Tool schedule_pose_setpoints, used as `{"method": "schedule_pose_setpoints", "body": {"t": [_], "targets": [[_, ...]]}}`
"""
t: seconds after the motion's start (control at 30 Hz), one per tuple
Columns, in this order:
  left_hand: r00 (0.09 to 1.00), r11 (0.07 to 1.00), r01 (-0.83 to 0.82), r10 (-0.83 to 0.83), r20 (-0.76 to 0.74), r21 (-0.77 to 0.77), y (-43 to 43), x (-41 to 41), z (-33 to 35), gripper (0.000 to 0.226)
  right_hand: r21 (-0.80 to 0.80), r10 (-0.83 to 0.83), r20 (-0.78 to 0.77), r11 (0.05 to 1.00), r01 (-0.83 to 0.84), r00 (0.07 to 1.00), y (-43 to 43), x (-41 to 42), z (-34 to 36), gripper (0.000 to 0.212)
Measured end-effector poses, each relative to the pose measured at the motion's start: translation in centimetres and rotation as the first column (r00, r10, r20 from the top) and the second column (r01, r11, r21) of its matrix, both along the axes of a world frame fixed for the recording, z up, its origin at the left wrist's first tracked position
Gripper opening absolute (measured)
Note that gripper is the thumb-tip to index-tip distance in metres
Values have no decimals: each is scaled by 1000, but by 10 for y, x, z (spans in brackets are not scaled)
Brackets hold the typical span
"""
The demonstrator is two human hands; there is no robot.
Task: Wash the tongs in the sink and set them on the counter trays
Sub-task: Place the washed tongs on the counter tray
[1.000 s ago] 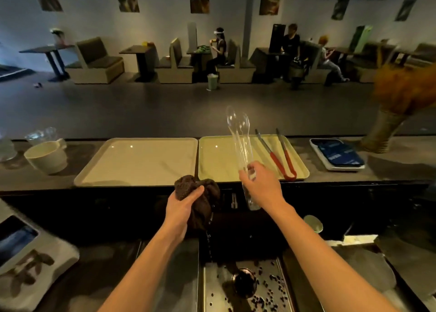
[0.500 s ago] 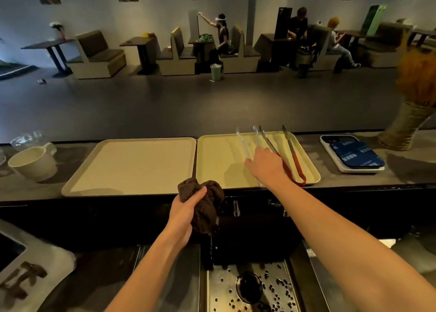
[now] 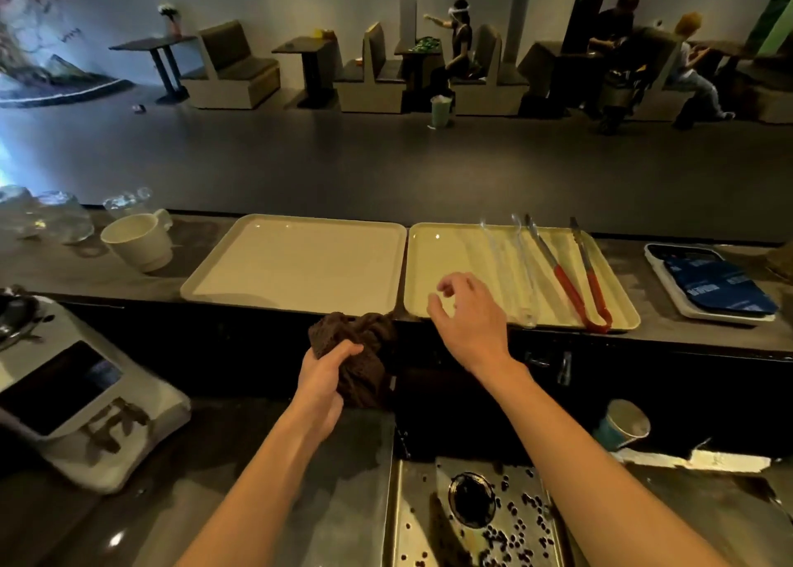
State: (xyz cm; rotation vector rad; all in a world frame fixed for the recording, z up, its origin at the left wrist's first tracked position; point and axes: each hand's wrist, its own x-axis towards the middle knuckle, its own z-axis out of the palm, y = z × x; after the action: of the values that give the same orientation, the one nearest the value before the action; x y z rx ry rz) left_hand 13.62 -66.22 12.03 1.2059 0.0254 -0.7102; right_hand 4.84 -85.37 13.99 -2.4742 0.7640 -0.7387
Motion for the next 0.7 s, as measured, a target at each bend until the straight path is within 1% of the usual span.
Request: {"method": "schedule_pose_setpoints", "body": {"t": [0.07, 0.2, 0.3, 0.4, 0.43, 0.53, 0.63, 0.7], "targets": [[998, 998, -62, 62, -5, -15, 25, 2, -3, 25, 58, 96, 2, 994, -96, 995, 31, 10, -12, 15], [982, 982, -186, 187, 4, -22, 93, 7, -11, 27, 166, 218, 26, 961, -219, 976, 105, 32, -25, 12], [974, 974, -226, 226, 25, -10, 150, 6, -19, 29, 233, 299, 44, 925, -301, 953, 158, 42, -30, 12], [961, 961, -275, 275, 15, -5, 209, 2, -28, 30, 271, 396, 37, 880, -390, 918, 212, 51, -34, 11], [954, 954, -298, 298, -3, 1, 227, -1, -30, 32, 282, 426, 37, 864, -418, 904, 230, 53, -37, 11], [921, 923, -384, 384, -69, 8, 288, -11, -36, 46, 301, 514, 22, 814, -496, 857, 292, 59, -44, 10], [852, 863, -505, 500, -153, 7, 354, -19, -46, 42, 323, 608, -28, 757, -569, 793, 363, 63, -53, 11], [814, 834, -552, 545, -201, 26, 391, -24, -52, 44, 339, 658, -68, 723, -603, 750, 403, 63, -61, 11]]}}
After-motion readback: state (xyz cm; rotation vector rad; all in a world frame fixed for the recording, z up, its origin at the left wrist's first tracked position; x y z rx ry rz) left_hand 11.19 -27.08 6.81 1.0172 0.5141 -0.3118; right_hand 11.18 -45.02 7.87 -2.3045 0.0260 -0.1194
